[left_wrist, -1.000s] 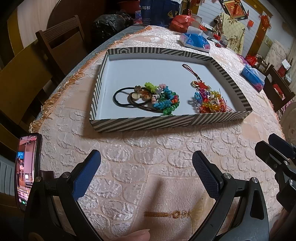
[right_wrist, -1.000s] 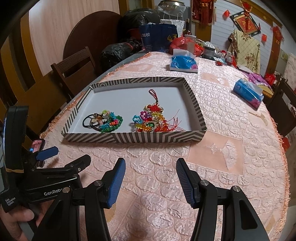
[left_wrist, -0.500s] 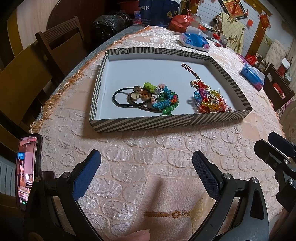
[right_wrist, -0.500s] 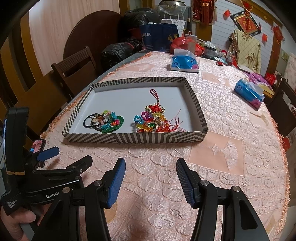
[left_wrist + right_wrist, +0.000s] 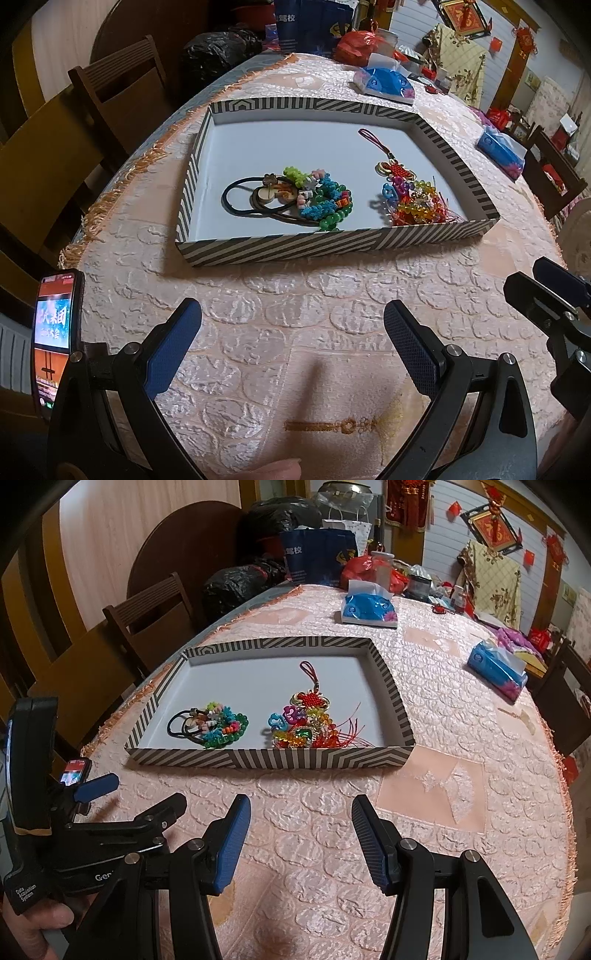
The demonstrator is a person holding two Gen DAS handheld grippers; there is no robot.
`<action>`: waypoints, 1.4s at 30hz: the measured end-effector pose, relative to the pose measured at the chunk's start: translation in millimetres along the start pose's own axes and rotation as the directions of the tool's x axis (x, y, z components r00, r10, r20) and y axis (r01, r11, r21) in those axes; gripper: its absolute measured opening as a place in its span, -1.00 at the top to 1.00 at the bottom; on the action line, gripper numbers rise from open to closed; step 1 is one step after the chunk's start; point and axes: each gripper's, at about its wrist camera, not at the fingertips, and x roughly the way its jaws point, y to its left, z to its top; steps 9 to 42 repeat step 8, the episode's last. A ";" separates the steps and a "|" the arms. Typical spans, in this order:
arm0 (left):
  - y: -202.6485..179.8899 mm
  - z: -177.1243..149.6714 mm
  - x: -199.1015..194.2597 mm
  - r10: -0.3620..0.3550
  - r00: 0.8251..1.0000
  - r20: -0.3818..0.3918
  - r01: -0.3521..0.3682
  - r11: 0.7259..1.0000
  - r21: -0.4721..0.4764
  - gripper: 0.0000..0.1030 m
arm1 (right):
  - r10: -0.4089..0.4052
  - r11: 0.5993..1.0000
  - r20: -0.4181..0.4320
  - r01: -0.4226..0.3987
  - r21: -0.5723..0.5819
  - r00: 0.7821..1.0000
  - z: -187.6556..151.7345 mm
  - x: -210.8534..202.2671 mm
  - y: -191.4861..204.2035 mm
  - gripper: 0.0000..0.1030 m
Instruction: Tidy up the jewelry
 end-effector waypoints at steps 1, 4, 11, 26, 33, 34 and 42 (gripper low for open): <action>0.1 0.1 -0.2 -0.003 1.000 0.000 0.003 1.000 0.000 -0.93 | 0.001 1.000 0.000 -0.001 -0.001 1.000 0.1 0.0 0.6 -0.06; -1.4 -1.1 -2.8 -0.016 1.000 0.013 0.016 1.000 0.004 -0.93 | 0.000 1.000 0.002 0.000 -0.005 1.000 0.1 -1.0 2.5 -0.06; -3.6 -1.3 -7.7 -0.013 0.999 0.034 0.012 1.000 0.015 -0.93 | -0.002 1.000 0.006 0.002 -0.004 1.000 0.4 -2.3 2.4 -0.06; -3.6 -1.3 -7.7 -0.013 0.999 0.034 0.012 1.000 0.015 -0.93 | -0.002 1.000 0.006 0.002 -0.004 1.000 0.4 -2.3 2.4 -0.06; -3.6 -1.3 -7.7 -0.013 0.999 0.034 0.012 1.000 0.015 -0.93 | -0.002 1.000 0.006 0.002 -0.004 1.000 0.4 -2.3 2.4 -0.06; -3.6 -1.3 -7.7 -0.013 0.999 0.034 0.012 1.000 0.015 -0.93 | -0.002 1.000 0.006 0.002 -0.004 1.000 0.4 -2.3 2.4 -0.06; -3.6 -1.3 -7.7 -0.013 0.999 0.034 0.012 1.000 0.015 -0.93 | -0.002 1.000 0.006 0.002 -0.004 1.000 0.4 -2.3 2.4 -0.06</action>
